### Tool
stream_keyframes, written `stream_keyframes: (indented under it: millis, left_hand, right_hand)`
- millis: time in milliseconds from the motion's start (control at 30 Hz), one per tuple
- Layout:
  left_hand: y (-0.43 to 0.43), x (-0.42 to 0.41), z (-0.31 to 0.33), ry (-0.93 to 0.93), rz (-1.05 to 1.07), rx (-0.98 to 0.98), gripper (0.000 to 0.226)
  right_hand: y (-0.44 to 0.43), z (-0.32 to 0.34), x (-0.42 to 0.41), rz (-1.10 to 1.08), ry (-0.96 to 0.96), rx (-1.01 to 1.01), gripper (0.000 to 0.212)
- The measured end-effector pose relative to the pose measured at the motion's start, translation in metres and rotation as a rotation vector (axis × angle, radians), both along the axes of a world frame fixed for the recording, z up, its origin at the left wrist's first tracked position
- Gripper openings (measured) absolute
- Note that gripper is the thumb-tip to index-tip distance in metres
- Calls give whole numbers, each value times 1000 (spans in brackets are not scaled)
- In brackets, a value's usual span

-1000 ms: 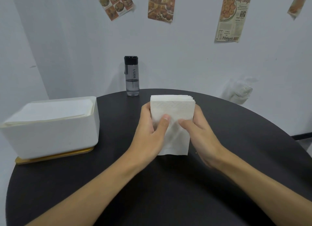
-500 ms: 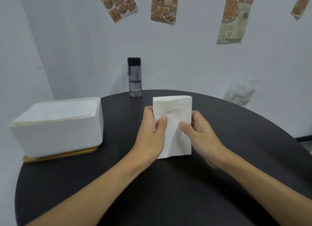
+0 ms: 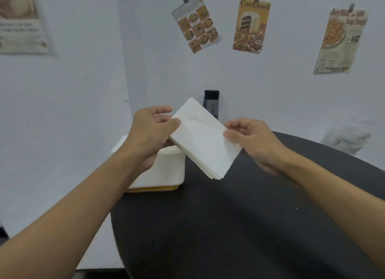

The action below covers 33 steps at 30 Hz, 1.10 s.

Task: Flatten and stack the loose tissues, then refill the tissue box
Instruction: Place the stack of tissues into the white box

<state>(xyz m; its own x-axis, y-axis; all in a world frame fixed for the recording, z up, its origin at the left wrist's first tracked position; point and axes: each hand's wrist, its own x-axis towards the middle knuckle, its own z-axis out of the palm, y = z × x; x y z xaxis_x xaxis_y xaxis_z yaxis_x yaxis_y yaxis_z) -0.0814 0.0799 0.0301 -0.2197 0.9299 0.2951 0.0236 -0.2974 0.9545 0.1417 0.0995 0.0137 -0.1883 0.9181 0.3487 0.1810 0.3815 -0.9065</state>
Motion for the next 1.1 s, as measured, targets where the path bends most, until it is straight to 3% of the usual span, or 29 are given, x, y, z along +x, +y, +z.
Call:
stream_keyframes:
  millis: [100,233,467,600,767,933,1100]
  left_hand:
    - [-3,-28,2,-137,121,10,41]
    - [-3,-58,-2,-219,200,-22,39]
    - [7,-106,-11,220,339,-81,21]
    - [16,-118,-17,381,330,-132,14]
    - [20,-121,-24,555,350,-139,13]
    - [24,-120,-28,606,367,-109,12]
    - [28,-119,-29,635,383,-101,14]
  right_hand:
    - [11,4,-34,113,253,-238,32]
    - [24,7,-73,111,280,-317,41]
    - [55,20,-117,-133,-35,-161,40]
    - [66,12,-130,-203,-237,-83,28]
    - [65,4,-135,-274,-343,1,21]
    - [61,0,-141,-369,-558,50,22]
    - [65,-10,-140,-397,-567,9,37]
